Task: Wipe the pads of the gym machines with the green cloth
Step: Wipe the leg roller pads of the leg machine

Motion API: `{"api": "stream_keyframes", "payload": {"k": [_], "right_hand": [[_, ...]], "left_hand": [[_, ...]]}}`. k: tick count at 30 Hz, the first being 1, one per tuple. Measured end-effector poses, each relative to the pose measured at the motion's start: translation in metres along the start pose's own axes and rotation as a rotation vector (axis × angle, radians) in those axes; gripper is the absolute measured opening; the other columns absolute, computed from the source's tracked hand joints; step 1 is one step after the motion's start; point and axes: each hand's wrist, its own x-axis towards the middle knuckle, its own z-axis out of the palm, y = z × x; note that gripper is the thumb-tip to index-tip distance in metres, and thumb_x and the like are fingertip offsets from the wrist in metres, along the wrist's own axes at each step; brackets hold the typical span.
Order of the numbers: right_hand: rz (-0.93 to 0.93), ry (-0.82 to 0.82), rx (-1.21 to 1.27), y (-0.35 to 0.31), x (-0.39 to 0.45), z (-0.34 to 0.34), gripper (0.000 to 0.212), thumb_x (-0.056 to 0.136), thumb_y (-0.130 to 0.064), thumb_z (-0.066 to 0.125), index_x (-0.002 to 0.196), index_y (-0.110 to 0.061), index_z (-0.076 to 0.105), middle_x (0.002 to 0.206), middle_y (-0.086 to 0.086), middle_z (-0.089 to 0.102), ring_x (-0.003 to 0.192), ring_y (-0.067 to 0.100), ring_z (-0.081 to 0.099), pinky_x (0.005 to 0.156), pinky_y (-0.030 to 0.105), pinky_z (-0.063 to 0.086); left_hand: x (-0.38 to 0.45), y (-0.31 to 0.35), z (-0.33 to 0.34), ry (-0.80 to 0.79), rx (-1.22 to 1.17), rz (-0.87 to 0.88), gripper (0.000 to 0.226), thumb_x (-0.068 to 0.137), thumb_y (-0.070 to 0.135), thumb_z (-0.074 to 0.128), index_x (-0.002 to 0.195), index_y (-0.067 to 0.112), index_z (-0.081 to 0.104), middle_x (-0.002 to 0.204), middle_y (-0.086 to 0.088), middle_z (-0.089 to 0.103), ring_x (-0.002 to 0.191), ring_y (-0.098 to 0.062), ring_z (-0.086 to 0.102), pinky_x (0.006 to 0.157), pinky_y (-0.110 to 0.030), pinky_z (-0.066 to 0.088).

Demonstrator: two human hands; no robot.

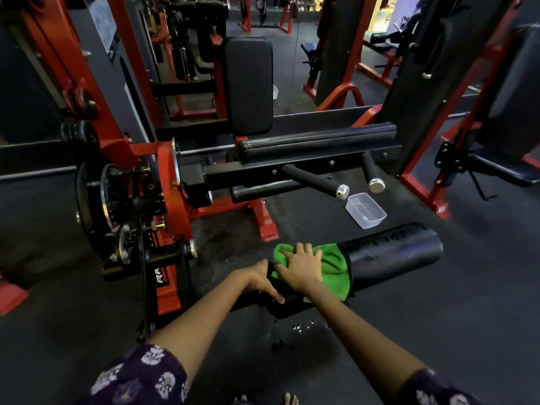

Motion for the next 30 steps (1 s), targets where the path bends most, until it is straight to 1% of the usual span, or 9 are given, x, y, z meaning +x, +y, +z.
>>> {"api": "stream_keyframes", "payload": {"k": [3,6,8,12,16,20,23,27,30], "right_hand": [[-0.216,0.109,0.034,0.016,-0.03,0.02,0.063,0.072,-0.057,0.035,0.13,-0.038,0.052,0.113,0.007,0.055,0.102,0.028,0.053,0.083,0.047,0.042],[-0.432,0.122,-0.055,0.069,-0.045,0.026,0.072,0.068,-0.06,0.042,0.137,-0.043,0.037,0.115,0.003,0.055,0.094,0.022,0.048,0.07,0.036,0.042],[-0.308,0.132,-0.073,0.099,-0.037,0.024,0.071,0.069,-0.059,0.039,0.138,-0.043,0.035,0.114,0.006,0.058,0.095,0.023,0.043,0.071,0.037,0.042],[0.204,0.034,0.088,0.107,-0.002,-0.004,0.053,0.091,-0.052,0.039,0.14,-0.034,0.042,0.134,0.01,0.041,0.124,0.03,0.033,0.101,0.048,0.027],[0.236,0.016,0.034,0.053,0.011,-0.011,0.048,0.092,-0.048,0.038,0.132,-0.028,0.053,0.137,0.01,0.04,0.128,0.03,0.031,0.105,0.047,0.023],[-0.127,-0.021,0.037,0.023,-0.02,0.008,0.072,0.075,-0.06,0.022,0.139,-0.037,0.043,0.137,0.008,0.041,0.127,0.029,0.034,0.105,0.049,0.021],[-0.354,0.0,0.048,0.061,-0.031,0.011,0.069,0.067,-0.057,0.032,0.133,-0.042,0.048,0.122,0.007,0.056,0.111,0.029,0.05,0.087,0.056,0.039],[-0.138,-0.034,-0.03,0.104,-0.01,-0.002,0.08,0.068,-0.065,0.013,0.141,-0.042,0.038,0.134,0.003,0.044,0.124,0.026,0.037,0.097,0.044,0.027],[0.116,-0.043,0.029,0.091,0.013,-0.015,0.056,0.09,-0.055,0.033,0.138,-0.03,0.046,0.135,0.009,0.041,0.128,0.029,0.03,0.105,0.048,0.022]], "left_hand": [[-0.002,0.0,0.013,0.13,0.113,0.026,0.127,0.048,0.05,0.089,0.147,0.015,0.017,0.15,-0.005,0.028,0.138,-0.023,0.028,0.116,-0.037,0.021],[-0.008,0.002,0.032,0.28,0.238,0.053,0.125,0.052,0.05,0.086,0.146,0.008,0.015,0.148,-0.008,0.026,0.139,-0.025,0.024,0.118,-0.043,0.01],[-0.013,0.005,0.045,0.355,0.288,0.058,0.127,0.056,0.048,0.085,0.147,0.004,0.008,0.151,-0.01,0.019,0.142,-0.026,0.017,0.119,-0.045,0.005],[-0.017,0.011,0.055,0.427,0.384,0.031,0.127,0.059,0.045,0.085,0.147,0.0,0.005,0.153,-0.014,0.014,0.143,-0.029,0.013,0.119,-0.045,0.002],[-0.018,0.012,0.045,0.383,0.455,0.073,0.121,0.056,0.053,0.083,0.142,0.001,0.015,0.144,-0.014,0.025,0.138,-0.031,0.022,0.118,-0.048,0.006],[-0.012,0.013,0.017,0.309,0.318,0.071,0.111,0.051,0.06,0.083,0.131,0.005,0.029,0.134,-0.011,0.034,0.131,-0.029,0.032,0.114,-0.046,0.02],[-0.007,0.011,0.005,0.18,0.283,0.018,0.122,0.056,0.056,0.082,0.143,0.002,0.016,0.149,-0.013,0.022,0.141,-0.029,0.02,0.117,-0.047,0.01],[-0.003,0.0,0.006,-0.023,-0.02,-0.099,0.126,0.062,0.049,0.083,0.15,0.01,0.001,0.157,-0.009,0.013,0.142,-0.028,0.021,0.116,-0.043,0.021],[-0.007,0.0,0.007,-0.014,-0.124,-0.103,0.125,0.063,0.043,0.084,0.151,0.015,0.0,0.157,-0.007,0.013,0.142,-0.026,0.02,0.115,-0.041,0.025]]}}
